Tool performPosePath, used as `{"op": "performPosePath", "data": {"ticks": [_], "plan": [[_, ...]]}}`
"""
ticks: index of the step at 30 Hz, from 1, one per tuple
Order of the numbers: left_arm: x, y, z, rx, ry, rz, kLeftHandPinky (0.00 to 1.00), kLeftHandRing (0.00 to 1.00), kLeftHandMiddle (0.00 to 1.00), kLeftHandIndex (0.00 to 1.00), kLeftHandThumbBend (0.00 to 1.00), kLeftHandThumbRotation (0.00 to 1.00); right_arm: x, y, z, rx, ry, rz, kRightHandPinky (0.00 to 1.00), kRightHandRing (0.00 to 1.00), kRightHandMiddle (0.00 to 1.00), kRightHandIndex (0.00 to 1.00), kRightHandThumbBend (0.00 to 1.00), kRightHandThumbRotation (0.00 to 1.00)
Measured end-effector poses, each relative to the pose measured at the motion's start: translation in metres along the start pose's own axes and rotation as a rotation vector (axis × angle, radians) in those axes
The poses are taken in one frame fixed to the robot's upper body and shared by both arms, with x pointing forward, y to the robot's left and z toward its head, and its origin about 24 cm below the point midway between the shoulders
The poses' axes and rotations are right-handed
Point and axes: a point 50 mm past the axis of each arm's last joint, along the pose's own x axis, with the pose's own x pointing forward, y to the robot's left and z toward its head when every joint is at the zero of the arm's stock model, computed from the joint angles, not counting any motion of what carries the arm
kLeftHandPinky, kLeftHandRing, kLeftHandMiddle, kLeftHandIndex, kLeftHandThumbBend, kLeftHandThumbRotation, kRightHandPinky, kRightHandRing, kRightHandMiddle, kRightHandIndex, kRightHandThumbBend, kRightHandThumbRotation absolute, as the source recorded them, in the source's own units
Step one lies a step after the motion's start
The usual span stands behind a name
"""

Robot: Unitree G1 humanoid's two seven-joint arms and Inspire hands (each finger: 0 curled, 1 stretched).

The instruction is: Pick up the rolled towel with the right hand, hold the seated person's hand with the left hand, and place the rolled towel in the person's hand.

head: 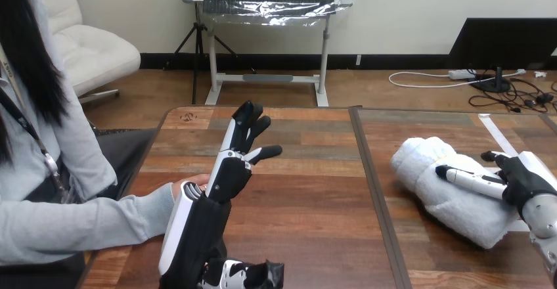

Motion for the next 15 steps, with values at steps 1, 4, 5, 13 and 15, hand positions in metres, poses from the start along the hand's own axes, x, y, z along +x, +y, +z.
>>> {"op": "performPosePath", "data": {"ticks": [1,4,5,13,15], "plan": [[0.0000,-0.0002,0.0000,-0.002,0.000,-0.003,0.83,0.97,1.00,1.00,1.00,0.80,0.0000,0.0002,0.0000,-0.003,0.000,0.001,0.58,0.72,0.74,0.92,0.91,0.65],[0.0000,-0.0006,0.0003,-0.008,-0.001,-0.006,0.84,0.97,1.00,1.00,1.00,0.81,0.0000,0.0008,0.0000,-0.008,0.001,0.007,0.60,0.73,0.75,0.92,0.92,0.66],[-0.0001,-0.0006,0.0005,-0.009,-0.002,-0.007,0.84,0.97,1.00,1.00,1.00,0.81,0.0000,0.0009,0.0000,-0.009,0.002,0.008,0.60,0.73,0.75,0.92,0.93,0.66],[-0.0009,-0.0011,0.0025,-0.009,-0.007,-0.012,0.83,0.96,1.00,1.00,1.00,0.81,0.0000,0.0014,-0.0002,-0.016,0.005,0.012,0.55,0.70,0.75,0.91,0.94,0.65],[-0.0013,-0.0012,0.0030,-0.009,-0.007,-0.014,0.84,0.96,1.00,1.00,1.00,0.81,0.0001,0.0015,-0.0002,-0.020,0.007,0.013,0.48,0.62,0.68,0.91,0.95,0.64]]}}
